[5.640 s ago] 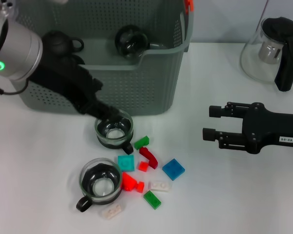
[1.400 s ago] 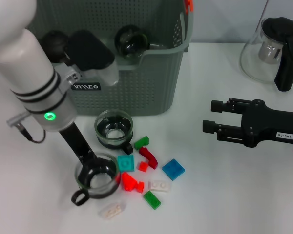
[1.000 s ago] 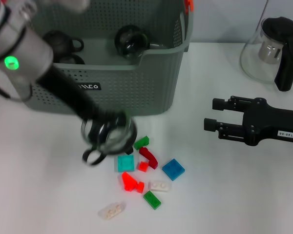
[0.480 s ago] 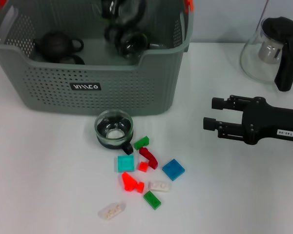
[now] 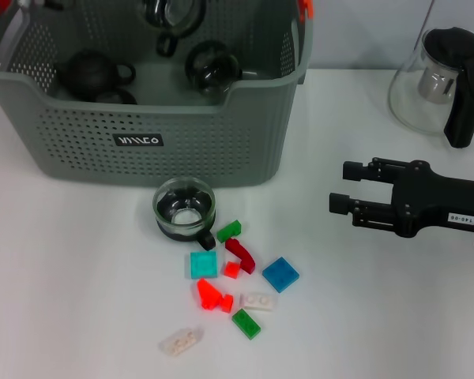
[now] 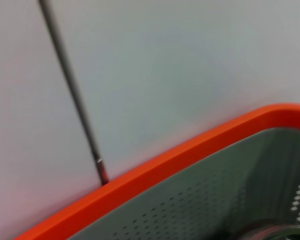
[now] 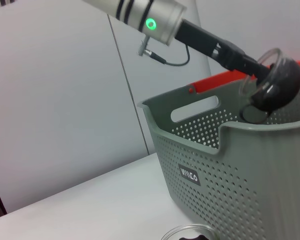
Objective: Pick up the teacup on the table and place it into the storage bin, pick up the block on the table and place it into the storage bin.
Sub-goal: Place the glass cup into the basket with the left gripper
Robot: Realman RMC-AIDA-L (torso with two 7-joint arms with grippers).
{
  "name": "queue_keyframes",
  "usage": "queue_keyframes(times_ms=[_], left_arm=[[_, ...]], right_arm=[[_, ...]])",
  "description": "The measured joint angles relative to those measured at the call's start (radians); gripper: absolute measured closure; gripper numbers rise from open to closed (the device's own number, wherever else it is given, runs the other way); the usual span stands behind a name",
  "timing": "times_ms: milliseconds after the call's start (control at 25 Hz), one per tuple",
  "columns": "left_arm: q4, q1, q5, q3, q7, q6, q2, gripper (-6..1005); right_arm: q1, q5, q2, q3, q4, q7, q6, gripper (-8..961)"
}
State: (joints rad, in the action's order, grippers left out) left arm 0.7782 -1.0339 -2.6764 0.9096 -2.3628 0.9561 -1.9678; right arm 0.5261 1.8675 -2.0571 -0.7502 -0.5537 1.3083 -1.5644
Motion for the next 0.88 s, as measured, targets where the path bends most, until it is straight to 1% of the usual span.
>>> queue_keyframes(times_ms=[120, 360, 440, 520, 640, 880], left_arm=[[-0.052, -0.008, -0.038, 0.009, -0.002, -0.063, -0.01, 944], [-0.077, -0.004, -0.155, 0.01, -0.005, -0.149, -0.065, 941], [-0.091, -0.002, -0.176, 0.022, -0.008, -0.179, -0.077, 940], [-0.112, 0.0, -0.177, 0.038, -0.014, -0.207, -0.08, 939], [-0.146, 0.0, -0.177, 0.047, -0.02, -0.246, -0.077, 938], [-0.167, 0.005, -0.179, 0.048, -0.021, -0.279, -0.076, 935]], right_arm=[[0.0, 0.001, -0.001, 0.0, 0.0, 0.0, 0.001, 242], [0.0, 0.001, -0.002, 0.0, 0.0, 0.0, 0.003, 241], [0.0, 0.001, -0.002, 0.0, 0.0, 0.0, 0.001, 240], [0.0, 0.001, -0.002, 0.0, 0.0, 0.0, -0.001, 240], [0.0, 0.001, -0.002, 0.0, 0.005, 0.0, -0.002, 241], [0.0, 0.001, -0.002, -0.001, 0.01, 0.0, -0.003, 239]])
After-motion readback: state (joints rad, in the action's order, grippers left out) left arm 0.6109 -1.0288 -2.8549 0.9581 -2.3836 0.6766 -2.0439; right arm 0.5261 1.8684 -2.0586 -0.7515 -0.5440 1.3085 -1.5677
